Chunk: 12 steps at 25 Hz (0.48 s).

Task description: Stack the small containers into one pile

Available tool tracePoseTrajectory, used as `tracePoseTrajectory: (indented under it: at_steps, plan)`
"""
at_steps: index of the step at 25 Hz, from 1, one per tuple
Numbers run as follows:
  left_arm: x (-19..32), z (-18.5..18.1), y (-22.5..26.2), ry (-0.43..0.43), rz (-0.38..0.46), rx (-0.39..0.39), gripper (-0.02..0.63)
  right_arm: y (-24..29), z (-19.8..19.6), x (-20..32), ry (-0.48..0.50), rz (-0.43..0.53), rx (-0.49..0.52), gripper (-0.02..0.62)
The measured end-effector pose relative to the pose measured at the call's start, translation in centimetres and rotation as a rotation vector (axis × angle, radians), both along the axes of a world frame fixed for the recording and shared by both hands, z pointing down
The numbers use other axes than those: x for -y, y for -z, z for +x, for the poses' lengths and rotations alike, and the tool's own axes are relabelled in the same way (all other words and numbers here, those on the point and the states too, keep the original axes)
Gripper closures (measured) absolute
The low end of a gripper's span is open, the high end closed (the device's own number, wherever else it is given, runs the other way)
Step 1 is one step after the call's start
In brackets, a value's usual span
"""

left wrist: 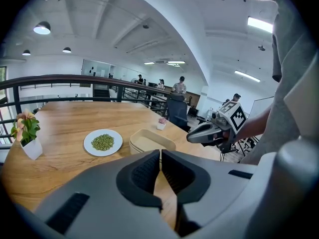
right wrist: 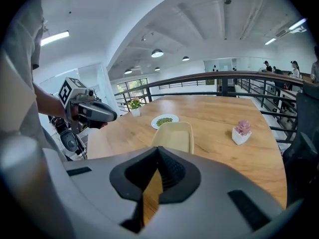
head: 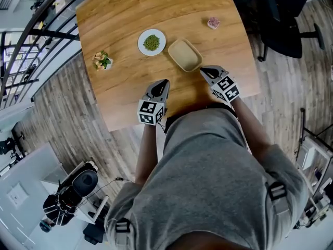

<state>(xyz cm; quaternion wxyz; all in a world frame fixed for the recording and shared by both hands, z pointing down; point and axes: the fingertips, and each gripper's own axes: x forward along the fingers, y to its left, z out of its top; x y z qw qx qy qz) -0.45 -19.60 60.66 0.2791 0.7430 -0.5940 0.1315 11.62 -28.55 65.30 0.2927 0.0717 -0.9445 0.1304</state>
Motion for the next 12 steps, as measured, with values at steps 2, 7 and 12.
tracePoseTrajectory:
  at_steps: [2,7,12]
  plan:
    - [0.1,0.4,-0.3,0.009,-0.007,-0.002,0.577,-0.2,0.0,0.0,0.012,-0.004,0.003,0.589]
    - [0.6,1.2,-0.5,0.025,-0.020,-0.009,0.577,0.0,-0.1,0.2,0.040,0.001,0.004,0.589]
    - [2.1,2.6,-0.3,0.019,-0.017,-0.018,0.577,-0.1,0.2,0.8,0.058,0.001,-0.001,0.589]
